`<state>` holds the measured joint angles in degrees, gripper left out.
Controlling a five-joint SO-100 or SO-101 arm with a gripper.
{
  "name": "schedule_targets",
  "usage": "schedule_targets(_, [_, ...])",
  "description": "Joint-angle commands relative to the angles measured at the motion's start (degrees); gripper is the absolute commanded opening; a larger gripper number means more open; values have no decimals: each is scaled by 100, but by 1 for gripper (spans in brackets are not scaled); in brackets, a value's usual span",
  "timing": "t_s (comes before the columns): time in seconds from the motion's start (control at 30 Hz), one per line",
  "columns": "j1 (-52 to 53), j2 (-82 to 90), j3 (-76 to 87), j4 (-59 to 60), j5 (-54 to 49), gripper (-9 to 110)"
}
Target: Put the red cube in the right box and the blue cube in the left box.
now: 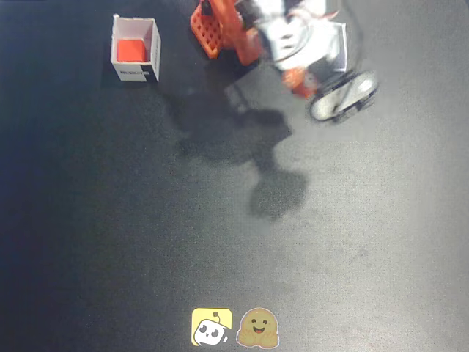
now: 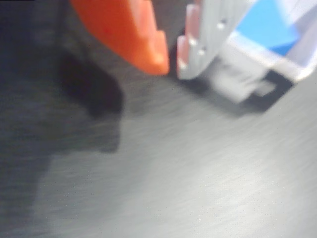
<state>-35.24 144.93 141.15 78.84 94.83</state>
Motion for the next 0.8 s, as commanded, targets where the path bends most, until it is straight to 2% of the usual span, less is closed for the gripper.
schedule_targets(0.0, [940,167,-369,-62,-378,0])
schedule_targets(0.17, [2470,1099,-202,18,-984,0])
schedule_targets(0.3, [3111,1837,141,26,-1107,0])
schedule_targets(0.53, [3604,3155,1020,-246,-1468,0])
schedule_targets(0.77, [3612,3226,1731,-879,-1230,0])
